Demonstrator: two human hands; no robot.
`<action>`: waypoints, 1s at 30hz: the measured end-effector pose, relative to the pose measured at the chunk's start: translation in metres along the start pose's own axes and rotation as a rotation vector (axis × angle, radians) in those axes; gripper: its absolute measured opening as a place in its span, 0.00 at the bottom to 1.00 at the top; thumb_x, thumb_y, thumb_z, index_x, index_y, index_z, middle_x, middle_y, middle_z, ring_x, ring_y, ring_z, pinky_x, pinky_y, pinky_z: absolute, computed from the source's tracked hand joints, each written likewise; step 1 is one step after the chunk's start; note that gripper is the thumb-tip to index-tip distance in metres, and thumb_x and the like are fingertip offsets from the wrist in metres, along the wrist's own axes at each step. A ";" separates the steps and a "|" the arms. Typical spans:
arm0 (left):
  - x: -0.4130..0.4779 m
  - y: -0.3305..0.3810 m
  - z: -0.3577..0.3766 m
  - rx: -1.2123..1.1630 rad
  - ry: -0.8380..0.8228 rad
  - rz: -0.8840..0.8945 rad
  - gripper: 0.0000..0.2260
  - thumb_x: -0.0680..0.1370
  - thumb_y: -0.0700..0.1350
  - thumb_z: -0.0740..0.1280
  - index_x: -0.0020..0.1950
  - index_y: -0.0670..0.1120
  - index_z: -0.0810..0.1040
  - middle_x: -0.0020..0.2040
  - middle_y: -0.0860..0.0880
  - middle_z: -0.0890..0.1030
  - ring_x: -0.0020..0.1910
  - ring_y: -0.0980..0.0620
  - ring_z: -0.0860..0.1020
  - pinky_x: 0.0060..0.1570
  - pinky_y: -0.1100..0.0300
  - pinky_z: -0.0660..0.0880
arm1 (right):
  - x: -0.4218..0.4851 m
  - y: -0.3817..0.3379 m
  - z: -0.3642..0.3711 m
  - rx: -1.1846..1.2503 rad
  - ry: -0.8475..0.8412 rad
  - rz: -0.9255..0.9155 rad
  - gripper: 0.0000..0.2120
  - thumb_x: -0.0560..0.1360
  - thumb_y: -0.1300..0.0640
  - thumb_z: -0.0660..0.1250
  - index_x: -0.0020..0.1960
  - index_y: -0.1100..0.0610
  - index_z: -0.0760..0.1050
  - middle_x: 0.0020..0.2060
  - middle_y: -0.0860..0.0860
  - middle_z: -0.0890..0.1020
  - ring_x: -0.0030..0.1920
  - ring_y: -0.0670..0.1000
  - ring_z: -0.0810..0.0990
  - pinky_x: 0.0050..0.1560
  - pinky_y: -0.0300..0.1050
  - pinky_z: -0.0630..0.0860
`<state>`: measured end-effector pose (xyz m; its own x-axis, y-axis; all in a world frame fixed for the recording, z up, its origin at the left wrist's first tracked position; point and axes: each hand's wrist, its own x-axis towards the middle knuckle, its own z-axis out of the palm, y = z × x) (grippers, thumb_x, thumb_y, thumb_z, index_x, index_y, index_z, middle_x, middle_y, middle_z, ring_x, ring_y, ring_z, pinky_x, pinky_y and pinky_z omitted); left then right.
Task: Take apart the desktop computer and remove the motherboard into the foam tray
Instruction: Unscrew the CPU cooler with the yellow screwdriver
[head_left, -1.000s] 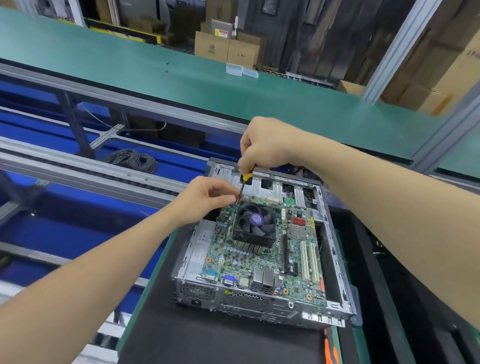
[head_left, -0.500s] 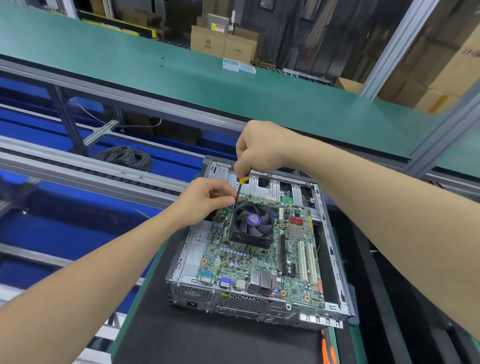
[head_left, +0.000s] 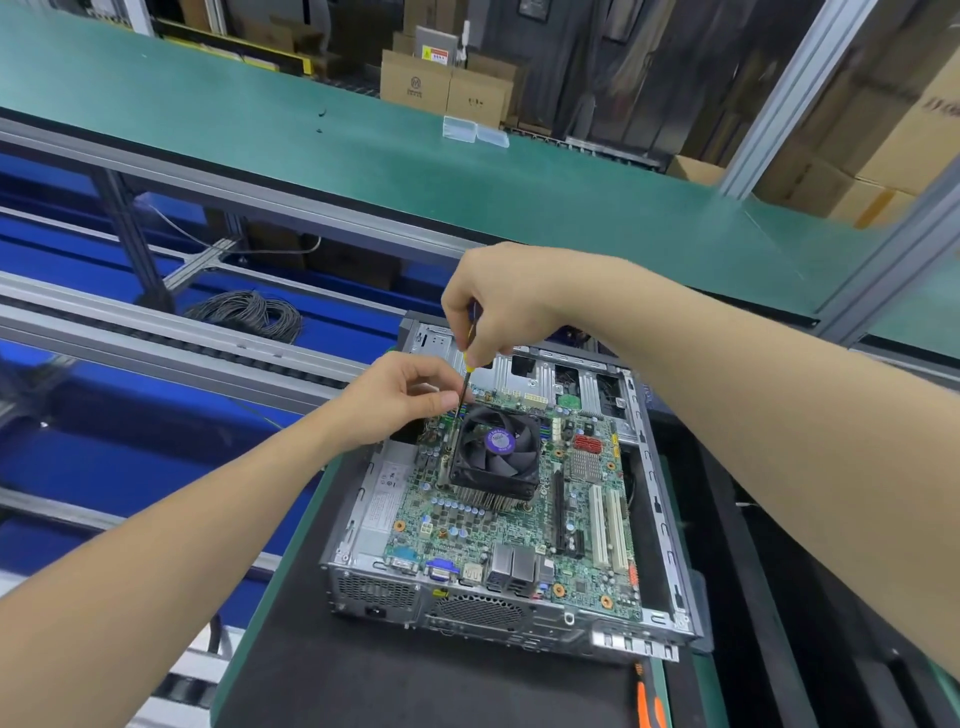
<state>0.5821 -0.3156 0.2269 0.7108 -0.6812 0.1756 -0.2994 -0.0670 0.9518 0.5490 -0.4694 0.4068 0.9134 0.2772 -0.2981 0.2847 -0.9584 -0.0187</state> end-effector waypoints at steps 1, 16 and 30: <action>0.001 0.003 -0.001 -0.045 -0.021 0.010 0.10 0.82 0.39 0.69 0.56 0.53 0.85 0.55 0.49 0.87 0.58 0.51 0.83 0.57 0.61 0.77 | 0.000 -0.003 -0.001 -0.029 0.000 -0.007 0.03 0.72 0.56 0.77 0.44 0.51 0.84 0.31 0.46 0.85 0.36 0.47 0.82 0.39 0.43 0.78; 0.009 0.016 0.001 0.053 0.005 0.042 0.08 0.80 0.33 0.69 0.46 0.44 0.85 0.44 0.49 0.88 0.48 0.54 0.86 0.52 0.66 0.78 | 0.013 -0.019 0.005 -0.352 0.011 0.014 0.19 0.81 0.51 0.64 0.33 0.56 0.71 0.26 0.49 0.77 0.27 0.49 0.70 0.28 0.43 0.66; 0.008 0.014 0.017 0.082 0.166 -0.040 0.14 0.77 0.38 0.74 0.38 0.47 0.72 0.39 0.53 0.83 0.46 0.53 0.83 0.47 0.60 0.76 | 0.005 -0.005 -0.003 -0.373 0.069 -0.358 0.08 0.69 0.56 0.78 0.42 0.50 0.79 0.35 0.44 0.79 0.36 0.43 0.74 0.36 0.44 0.73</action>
<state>0.5729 -0.3339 0.2372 0.8163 -0.5476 0.1840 -0.3152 -0.1552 0.9362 0.5528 -0.4635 0.4087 0.7532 0.5992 -0.2715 0.6557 -0.7167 0.2375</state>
